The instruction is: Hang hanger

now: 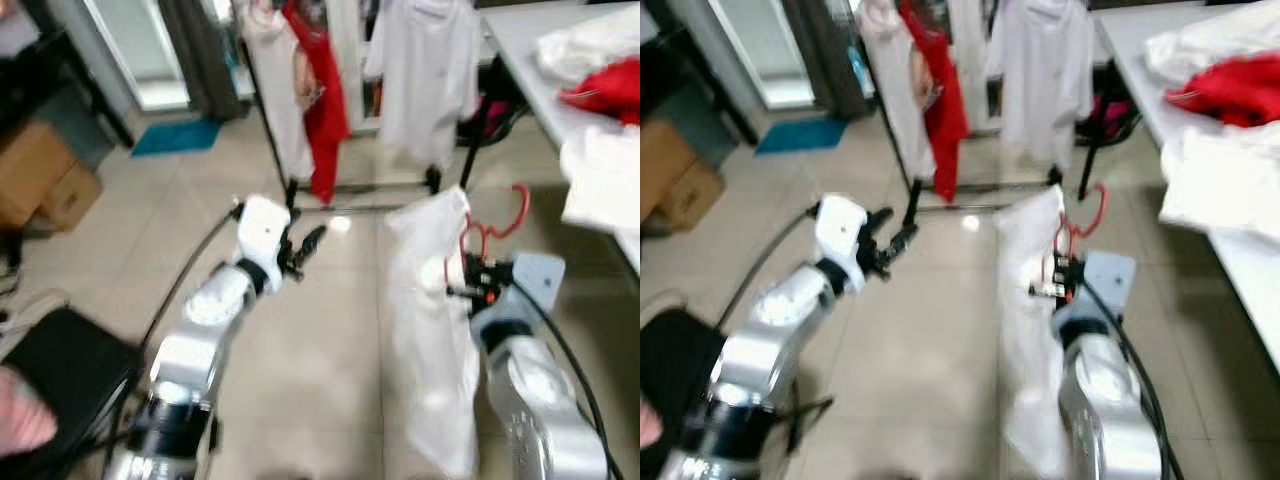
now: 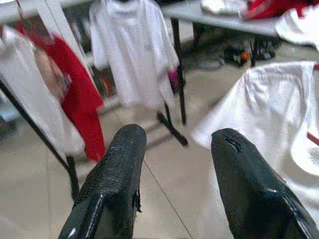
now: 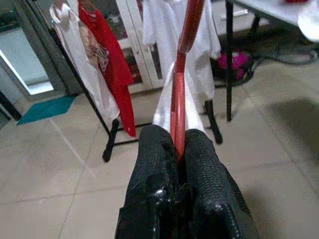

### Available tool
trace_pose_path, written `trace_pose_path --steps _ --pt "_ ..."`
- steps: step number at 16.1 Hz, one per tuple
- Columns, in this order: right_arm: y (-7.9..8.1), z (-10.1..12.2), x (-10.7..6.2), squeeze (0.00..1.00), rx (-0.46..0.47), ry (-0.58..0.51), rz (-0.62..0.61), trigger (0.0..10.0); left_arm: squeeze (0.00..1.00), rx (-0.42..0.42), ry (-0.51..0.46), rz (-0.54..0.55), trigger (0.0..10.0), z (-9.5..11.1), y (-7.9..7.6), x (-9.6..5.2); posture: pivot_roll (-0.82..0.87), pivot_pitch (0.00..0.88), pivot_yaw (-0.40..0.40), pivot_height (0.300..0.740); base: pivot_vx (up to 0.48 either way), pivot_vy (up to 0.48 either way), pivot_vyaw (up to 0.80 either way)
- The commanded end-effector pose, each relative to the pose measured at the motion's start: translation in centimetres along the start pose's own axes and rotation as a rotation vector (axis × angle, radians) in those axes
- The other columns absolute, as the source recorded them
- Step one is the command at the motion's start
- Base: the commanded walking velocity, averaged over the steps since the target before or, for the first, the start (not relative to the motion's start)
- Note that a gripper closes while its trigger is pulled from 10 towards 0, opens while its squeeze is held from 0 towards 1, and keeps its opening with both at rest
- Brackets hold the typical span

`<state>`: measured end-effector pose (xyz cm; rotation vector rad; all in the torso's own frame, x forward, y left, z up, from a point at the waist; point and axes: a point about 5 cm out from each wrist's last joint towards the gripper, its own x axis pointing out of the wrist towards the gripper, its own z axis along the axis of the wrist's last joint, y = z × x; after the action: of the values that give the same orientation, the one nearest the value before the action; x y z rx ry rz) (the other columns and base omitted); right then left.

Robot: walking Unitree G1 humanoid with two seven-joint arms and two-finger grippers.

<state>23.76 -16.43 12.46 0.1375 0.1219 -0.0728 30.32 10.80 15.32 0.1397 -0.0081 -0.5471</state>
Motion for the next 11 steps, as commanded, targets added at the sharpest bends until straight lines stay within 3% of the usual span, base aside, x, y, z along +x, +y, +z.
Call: trace_pose_path --steps 1,5,11 --pt "1.27 0.79 0.16 0.0 0.024 -0.049 0.034 10.0 0.0 0.008 0.035 0.035 10.0 -0.63 1.06 -0.9 -0.05 0.07 0.129 0.74 0.352 0.0 0.0" --pt "0.87 0.86 0.22 0.0 0.027 -0.053 0.02 10.0 0.0 -0.014 0.039 0.042 10.0 -0.78 0.81 -1.02 -0.05 0.068 0.13 0.74 0.349 0.0 0.0" --pt "1.7 0.81 0.21 0.0 0.014 -0.052 0.076 10.0 0.0 -0.018 0.04 0.039 10.0 -0.76 0.57 -0.94 -0.06 0.059 0.126 0.74 0.347 0.0 0.0"
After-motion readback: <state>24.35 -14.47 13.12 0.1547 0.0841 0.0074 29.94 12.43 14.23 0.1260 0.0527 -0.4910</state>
